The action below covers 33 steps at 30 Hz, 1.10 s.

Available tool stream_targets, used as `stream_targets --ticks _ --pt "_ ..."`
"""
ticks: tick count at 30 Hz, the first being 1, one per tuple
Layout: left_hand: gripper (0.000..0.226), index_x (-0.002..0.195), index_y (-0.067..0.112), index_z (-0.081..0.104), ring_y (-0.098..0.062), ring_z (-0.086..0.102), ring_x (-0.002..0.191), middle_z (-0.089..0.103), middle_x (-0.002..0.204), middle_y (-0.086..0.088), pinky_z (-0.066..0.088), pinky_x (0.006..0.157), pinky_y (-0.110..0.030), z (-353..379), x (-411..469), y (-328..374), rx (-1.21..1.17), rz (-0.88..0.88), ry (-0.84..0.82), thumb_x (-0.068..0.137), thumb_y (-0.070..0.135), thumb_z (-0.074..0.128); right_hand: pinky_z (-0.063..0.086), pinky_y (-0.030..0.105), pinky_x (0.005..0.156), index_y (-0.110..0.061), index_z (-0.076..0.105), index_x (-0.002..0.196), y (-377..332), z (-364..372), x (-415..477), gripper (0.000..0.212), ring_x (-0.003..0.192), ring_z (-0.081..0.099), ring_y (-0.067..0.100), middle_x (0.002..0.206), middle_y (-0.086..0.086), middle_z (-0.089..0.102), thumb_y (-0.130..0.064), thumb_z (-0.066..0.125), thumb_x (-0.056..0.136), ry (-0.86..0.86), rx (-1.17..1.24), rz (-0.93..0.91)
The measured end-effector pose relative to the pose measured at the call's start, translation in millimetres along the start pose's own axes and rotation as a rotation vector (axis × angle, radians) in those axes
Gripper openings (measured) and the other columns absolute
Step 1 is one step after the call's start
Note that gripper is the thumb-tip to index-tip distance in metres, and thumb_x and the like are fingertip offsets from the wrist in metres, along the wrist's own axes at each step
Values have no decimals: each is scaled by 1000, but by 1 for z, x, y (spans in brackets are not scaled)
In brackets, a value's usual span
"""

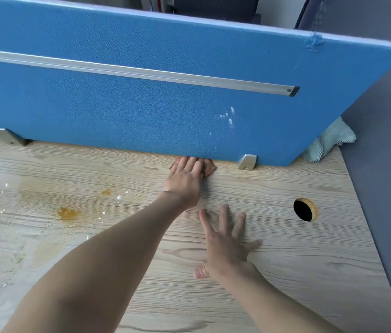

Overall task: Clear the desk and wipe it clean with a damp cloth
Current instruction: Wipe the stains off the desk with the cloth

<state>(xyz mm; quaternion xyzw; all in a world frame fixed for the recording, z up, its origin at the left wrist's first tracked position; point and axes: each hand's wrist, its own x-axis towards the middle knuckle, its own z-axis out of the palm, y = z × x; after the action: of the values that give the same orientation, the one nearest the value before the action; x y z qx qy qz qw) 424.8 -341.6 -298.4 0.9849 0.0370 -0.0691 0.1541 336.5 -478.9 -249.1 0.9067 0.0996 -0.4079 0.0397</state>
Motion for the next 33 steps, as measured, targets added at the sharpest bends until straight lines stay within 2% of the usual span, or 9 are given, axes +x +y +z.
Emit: stream_targets --ticks 3,6,12,15,19,22,26,31,33 --pt "49 152 14 25 -25 4 153 19 163 -5 1 125 -38 -4 -5 -26 -13 -93 35 105 28 27 12 85 103 -47 -31 148 0 -1 -1 137 141 -35 49 150 7 -50 -52 83 73 -5 8 -14" --pt "52 155 13 18 -24 -3 154 7 166 -7 -2 125 -37 -11 -13 -47 -33 -193 19 106 28 23 11 85 103 -47 -31 148 2 -2 -2 136 141 -36 48 150 7 -51 -50 84 74 -13 20 -19" --pt "53 156 14 16 -24 -7 153 0 167 -6 -4 124 -38 -22 -31 -76 -33 -282 19 106 28 22 10 86 102 -46 -29 149 2 -2 -3 137 141 -36 48 151 7 -50 -48 85 72 -8 36 -30" --pt "56 159 15 5 -24 -12 153 -7 167 -5 -5 124 -38 -24 -42 -73 46 -295 -16 106 28 20 9 83 106 -42 -26 152 1 -4 -3 137 142 -32 51 153 11 -46 -51 85 71 8 16 -38" --pt "64 157 14 -11 -19 -20 151 -21 164 0 -6 124 -37 -24 -56 -68 178 -246 -56 103 18 24 10 82 107 -36 -19 155 -12 -4 -2 133 143 -28 52 157 16 -39 -63 80 70 43 19 -57" --pt "59 158 17 -9 -14 -16 151 -16 165 5 -5 123 -32 -25 -57 -80 85 -235 -69 106 24 18 13 83 104 -41 -22 153 -22 -4 2 129 143 -28 53 156 14 -42 -59 79 75 49 4 -52" --pt "61 159 16 -7 -18 -13 152 -14 166 2 -4 124 -34 -26 -58 -80 51 -291 -63 105 21 20 14 84 103 -44 -23 152 -24 -5 3 129 143 -28 53 155 13 -43 -57 80 75 43 -9 -26" --pt "60 159 18 -4 -17 -12 152 -11 166 3 -2 125 -35 -21 -89 -78 74 -118 -89 106 25 22 15 84 102 -47 -21 151 -28 -10 1 131 143 -27 53 155 12 -42 -56 82 72 30 7 -16" --pt "58 159 18 -4 -16 -12 152 -11 166 3 -2 124 -34 -25 -88 -88 40 -160 -93 106 27 17 15 84 102 -48 -22 151 -28 -10 2 131 143 -27 53 155 11 -42 -56 82 72 32 6 -17"
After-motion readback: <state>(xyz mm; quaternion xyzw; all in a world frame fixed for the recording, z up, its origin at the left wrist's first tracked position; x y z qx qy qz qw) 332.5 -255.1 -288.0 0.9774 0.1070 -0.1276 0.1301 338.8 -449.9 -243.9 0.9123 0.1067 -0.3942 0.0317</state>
